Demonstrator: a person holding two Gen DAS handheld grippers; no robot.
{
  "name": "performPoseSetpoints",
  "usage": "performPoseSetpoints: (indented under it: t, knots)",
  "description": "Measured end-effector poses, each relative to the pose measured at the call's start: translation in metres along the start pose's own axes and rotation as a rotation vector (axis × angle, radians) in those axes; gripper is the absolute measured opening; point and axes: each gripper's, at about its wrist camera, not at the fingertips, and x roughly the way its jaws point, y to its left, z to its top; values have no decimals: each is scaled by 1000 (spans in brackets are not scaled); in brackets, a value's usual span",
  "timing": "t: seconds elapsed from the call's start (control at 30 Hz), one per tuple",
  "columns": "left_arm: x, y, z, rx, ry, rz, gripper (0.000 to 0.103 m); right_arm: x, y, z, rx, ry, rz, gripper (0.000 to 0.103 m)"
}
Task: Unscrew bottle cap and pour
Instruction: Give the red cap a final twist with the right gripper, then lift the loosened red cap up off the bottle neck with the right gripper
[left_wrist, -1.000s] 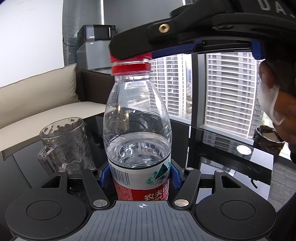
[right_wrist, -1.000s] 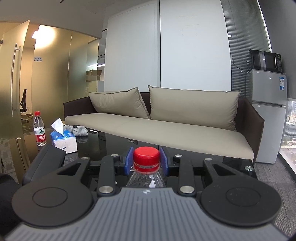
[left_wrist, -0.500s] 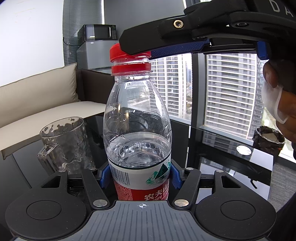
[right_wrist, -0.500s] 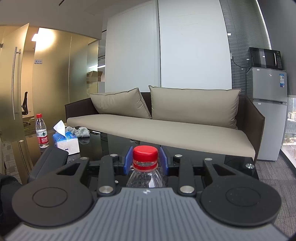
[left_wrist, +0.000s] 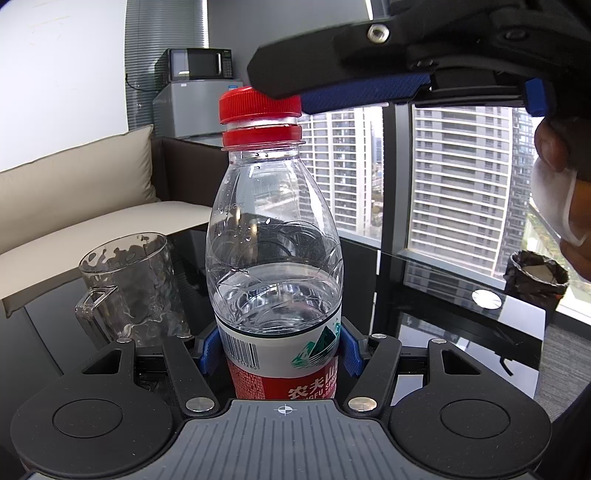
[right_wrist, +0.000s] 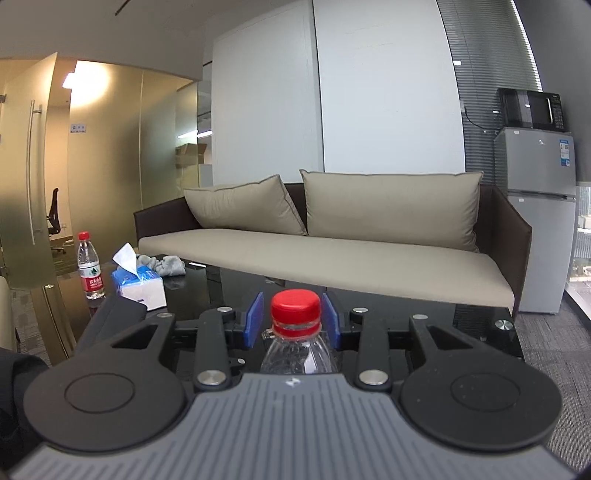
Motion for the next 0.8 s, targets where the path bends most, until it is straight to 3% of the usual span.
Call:
performPoseSetpoints:
  t: [0.37,0.6,0.8]
  knots:
    - [1,0,0,0,1,2,58,9,10,-3,-34,-19,-28,49]
    - [1,0,2,0,2,1,58,13,13,-3,-55,-15,-50,35]
    - [1,0,2,0,2,1,58,14,14,-4,-62,-18,-57,33]
